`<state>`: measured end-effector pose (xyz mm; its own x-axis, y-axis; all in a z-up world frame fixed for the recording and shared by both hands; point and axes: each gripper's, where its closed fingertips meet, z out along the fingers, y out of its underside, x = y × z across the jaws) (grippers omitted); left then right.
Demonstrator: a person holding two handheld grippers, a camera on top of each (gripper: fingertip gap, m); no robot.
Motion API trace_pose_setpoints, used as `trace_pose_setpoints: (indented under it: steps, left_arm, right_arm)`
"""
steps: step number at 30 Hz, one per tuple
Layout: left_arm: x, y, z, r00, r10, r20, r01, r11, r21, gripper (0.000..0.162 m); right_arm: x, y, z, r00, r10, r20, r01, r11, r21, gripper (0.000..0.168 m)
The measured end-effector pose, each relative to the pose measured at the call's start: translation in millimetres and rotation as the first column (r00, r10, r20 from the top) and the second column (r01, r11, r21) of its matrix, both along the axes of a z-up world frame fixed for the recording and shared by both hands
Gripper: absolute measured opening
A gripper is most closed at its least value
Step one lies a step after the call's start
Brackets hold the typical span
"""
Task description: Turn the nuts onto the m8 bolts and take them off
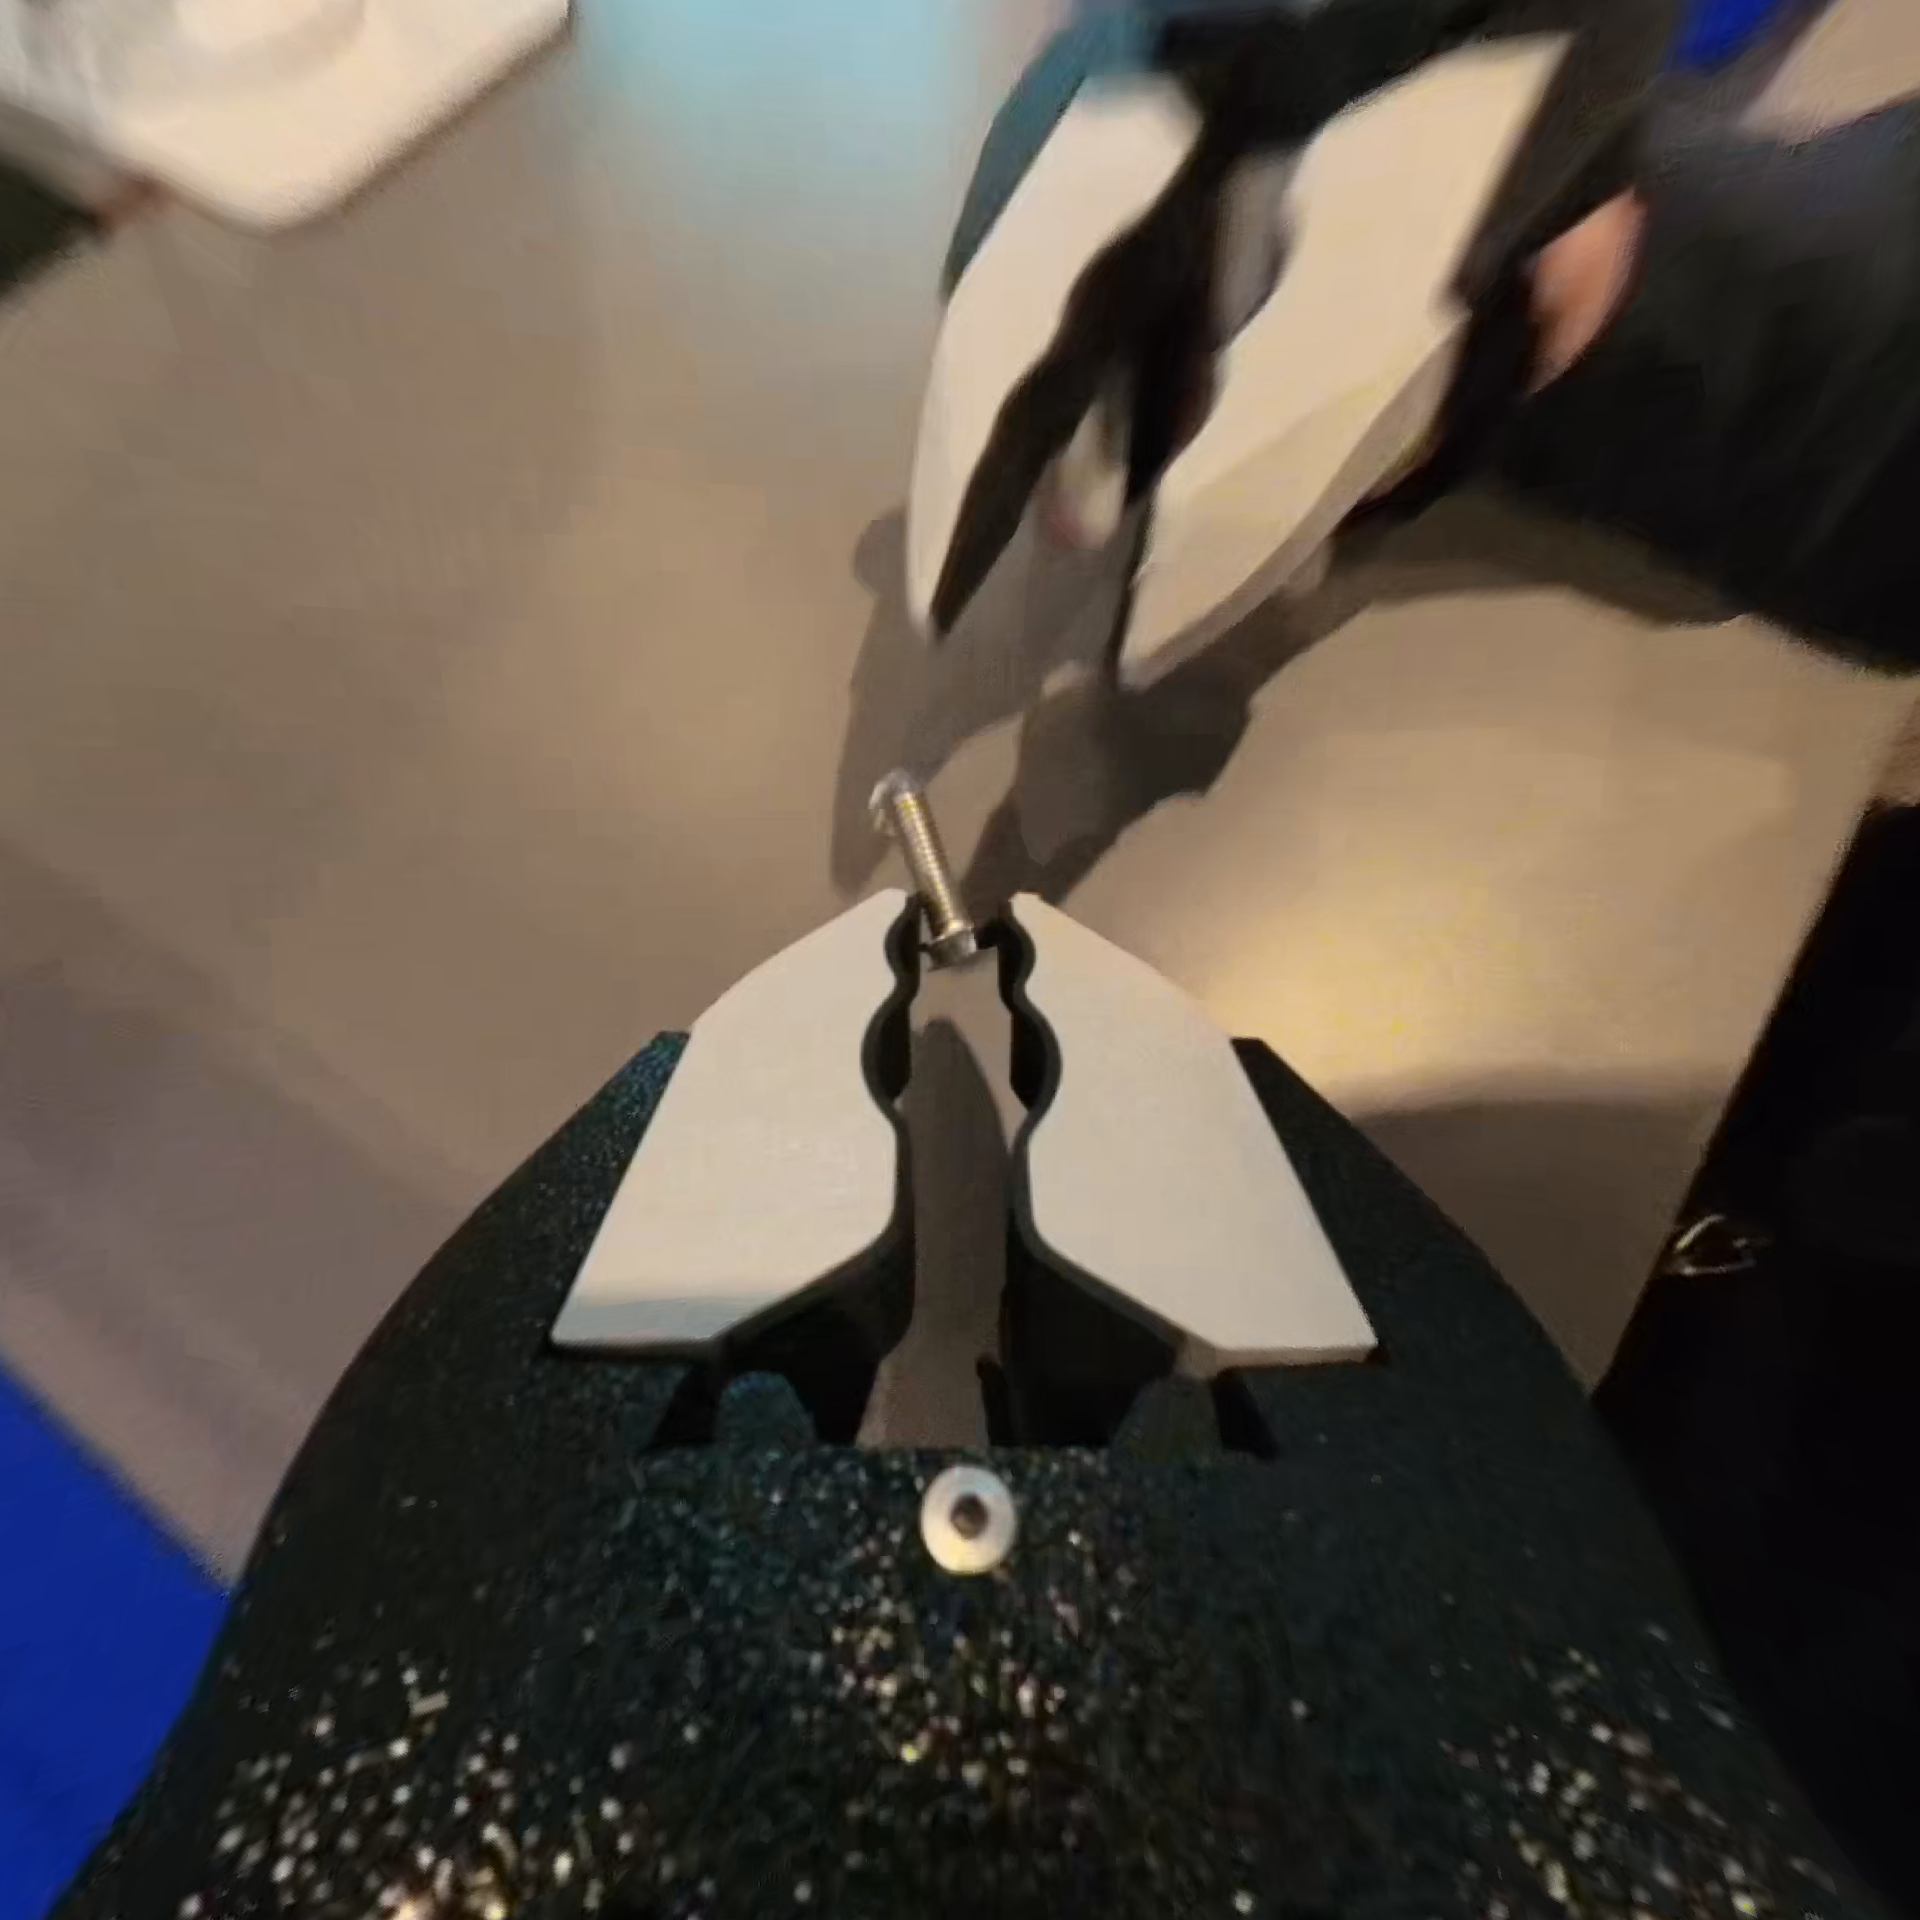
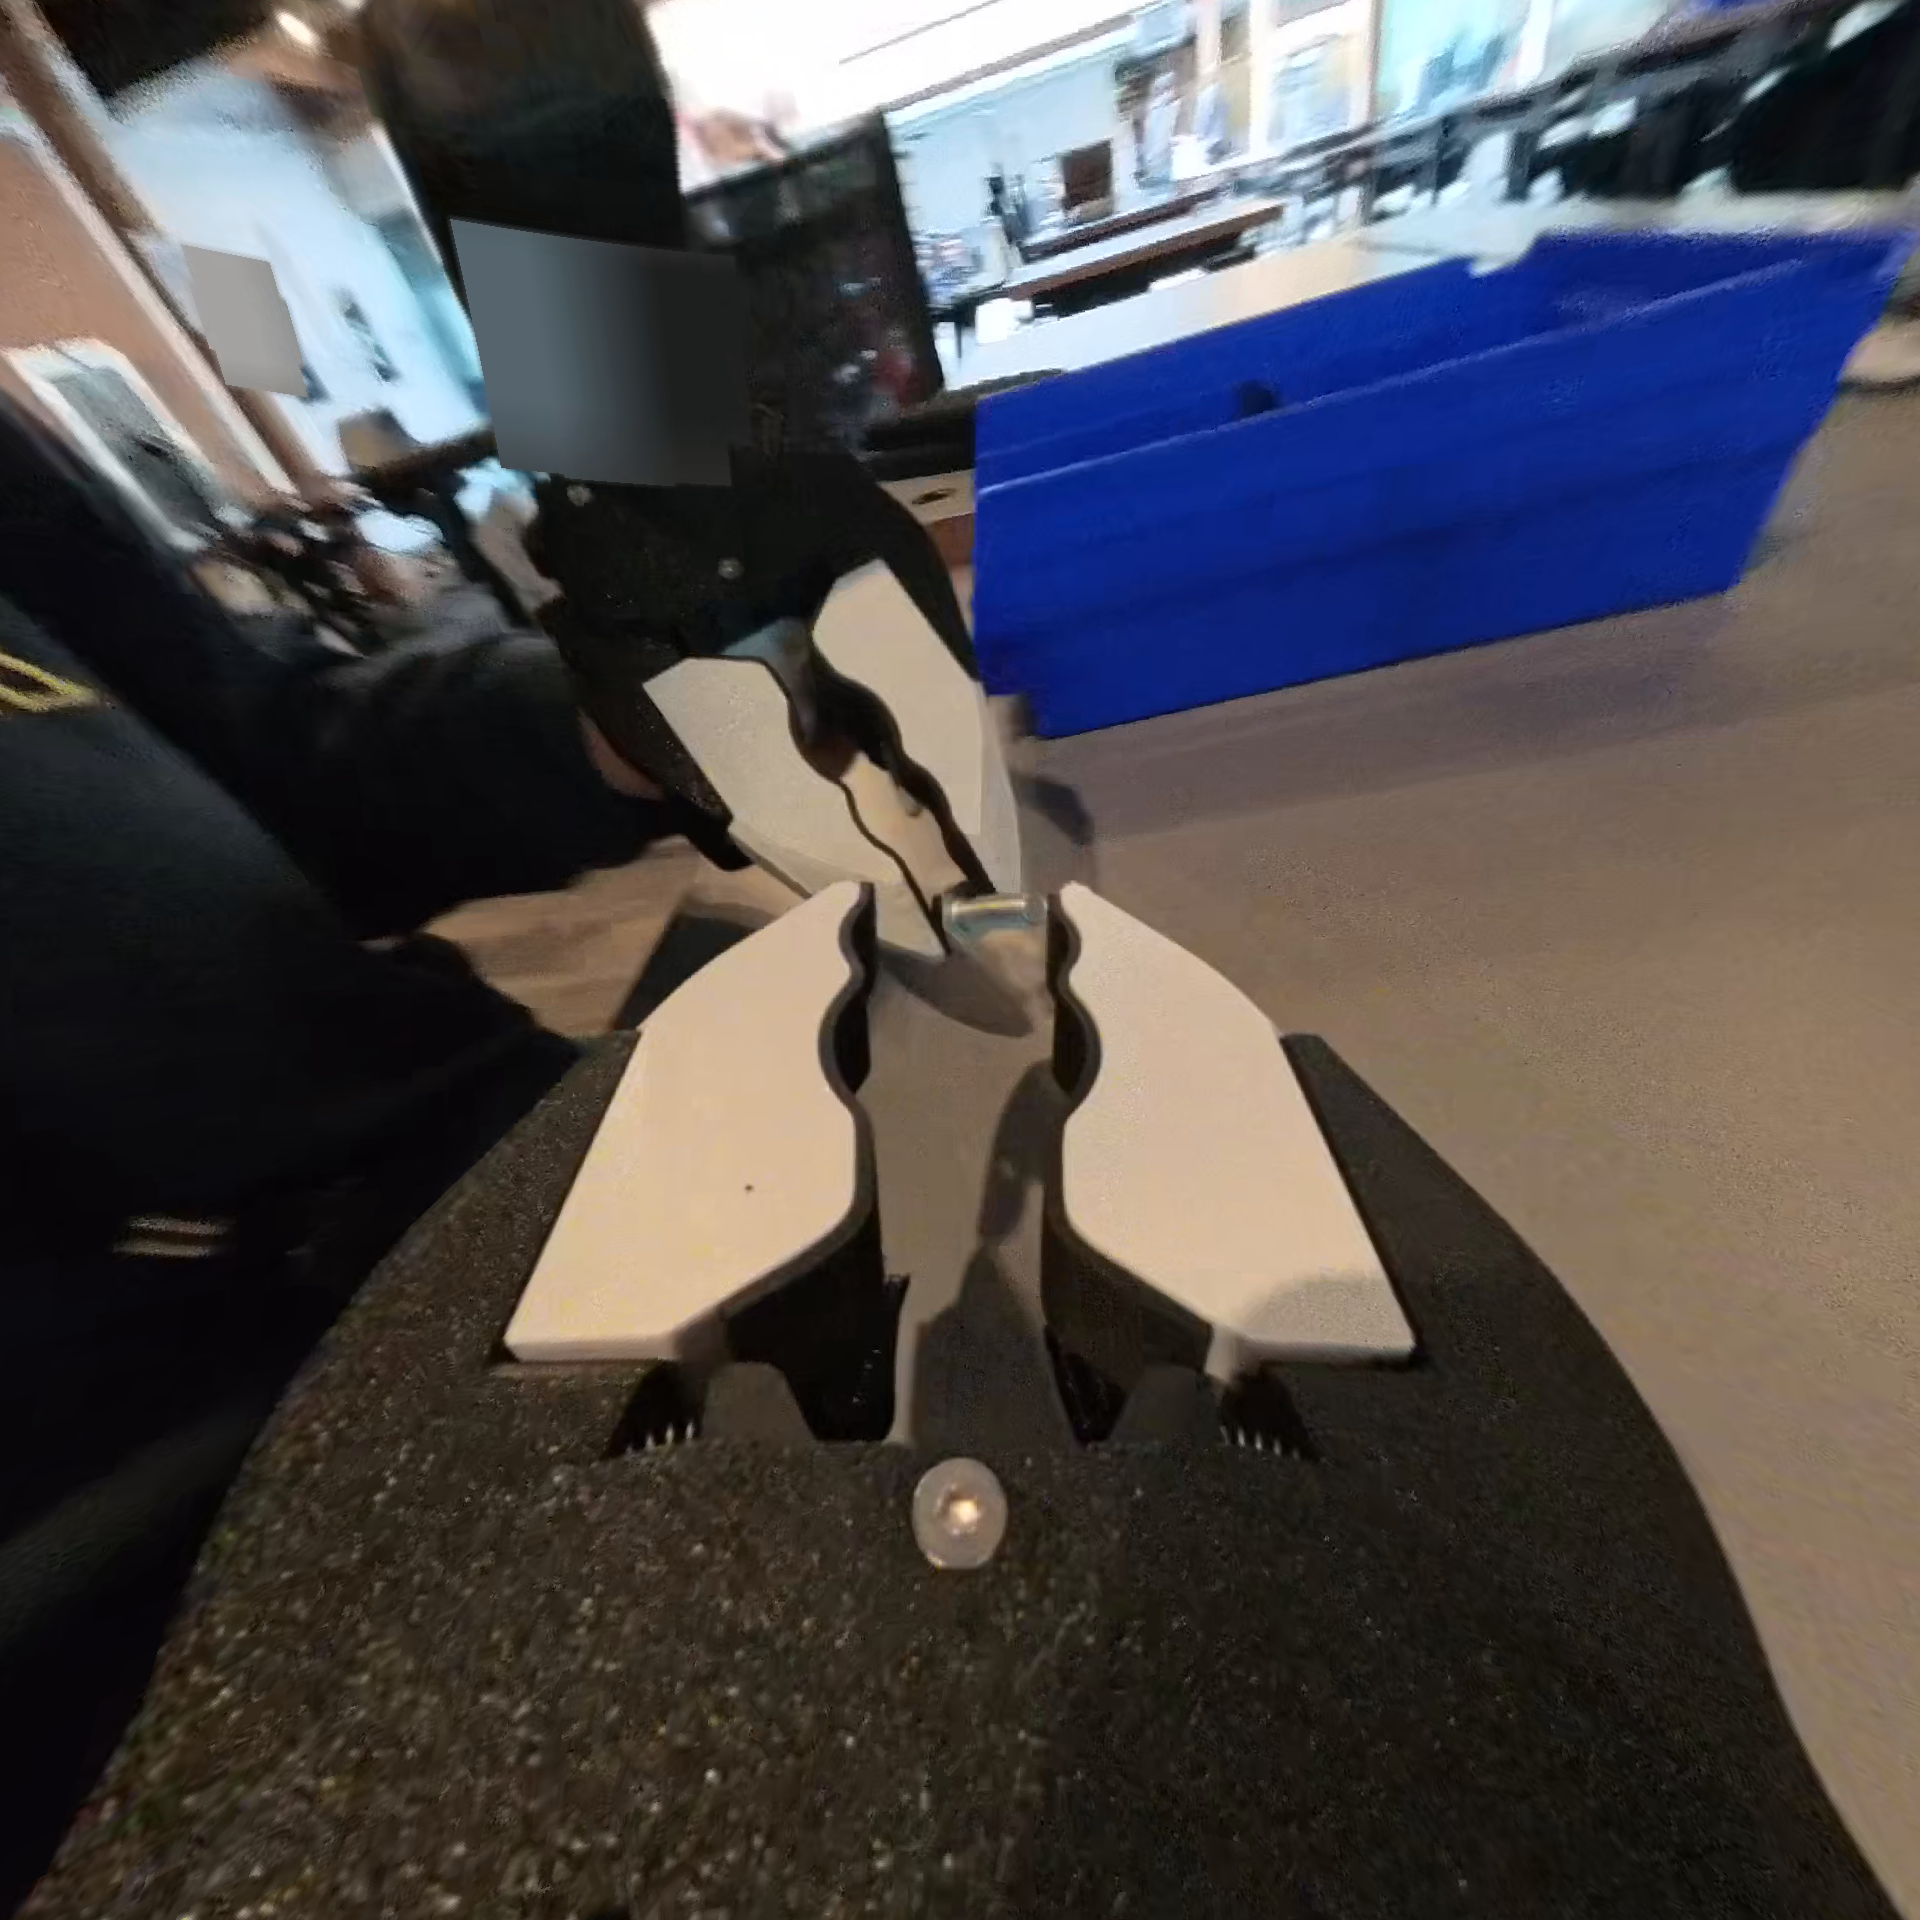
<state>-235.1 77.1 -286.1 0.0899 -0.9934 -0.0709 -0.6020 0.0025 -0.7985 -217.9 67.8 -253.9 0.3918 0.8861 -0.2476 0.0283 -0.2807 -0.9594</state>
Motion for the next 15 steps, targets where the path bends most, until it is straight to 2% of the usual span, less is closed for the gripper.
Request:
trace_pose_setpoints:
  steps: [2,6,8,10,13,14,15]
  left_arm:
    - [10,-12,14,0.992,-0.081,0.101,0.079,0.997,0.025,0.013]
    - [20,-24,30,0.968,-0.154,0.200,0.139,0.987,0.086,0.013]
    - [23,-28,32,0.961,-0.176,0.211,0.160,0.983,0.093,0.013]
    - [24,-27,31,0.962,-0.177,0.208,0.160,0.982,0.096,0.013]
    - [26,-28,28,0.964,-0.175,0.202,0.166,0.984,0.060,0.014]
    - [26,-28,25,0.967,-0.171,0.187,0.168,0.985,0.036,0.019]
    - [25,-28,22,0.971,-0.166,0.172,0.167,0.986,0.012,0.031]
  right_arm:
    - [-2,-4,2,0.999,0.036,-0.034,-0.037,0.999,-0.030,0.031]
    - [-2,-7,6,0.997,0.053,-0.058,-0.054,0.998,-0.016,0.026]
    - [-2,-9,7,0.995,0.070,-0.070,-0.071,0.997,-0.011,0.021]
    - [-3,-12,10,0.993,0.090,-0.080,-0.090,0.996,0.009,0.010]
    - [-5,-14,9,0.994,0.099,-0.042,-0.098,0.994,0.043,0.008]
    - [-5,-14,6,0.996,0.092,-0.008,-0.091,0.994,0.068,0.008]
    - [-5,-15,5,0.996,0.091,0.017,-0.092,0.991,0.098,0.008]
